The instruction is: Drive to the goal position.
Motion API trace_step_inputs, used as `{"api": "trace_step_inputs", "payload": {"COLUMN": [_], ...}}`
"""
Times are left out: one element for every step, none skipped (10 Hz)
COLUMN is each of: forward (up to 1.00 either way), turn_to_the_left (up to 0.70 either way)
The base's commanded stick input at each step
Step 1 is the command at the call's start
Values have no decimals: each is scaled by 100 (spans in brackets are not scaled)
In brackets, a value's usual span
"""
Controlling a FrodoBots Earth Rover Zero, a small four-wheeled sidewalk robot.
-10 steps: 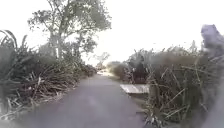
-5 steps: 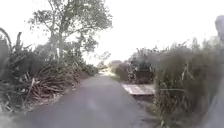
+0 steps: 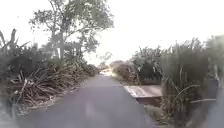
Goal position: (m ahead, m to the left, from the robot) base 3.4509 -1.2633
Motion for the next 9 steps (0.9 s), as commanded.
{"api": "trace_step_inputs", "payload": {"forward": [50,50,50,50,50,50,50,50,50], "turn_to_the_left": [1,1,1,1,1,1,1,1,1]}}
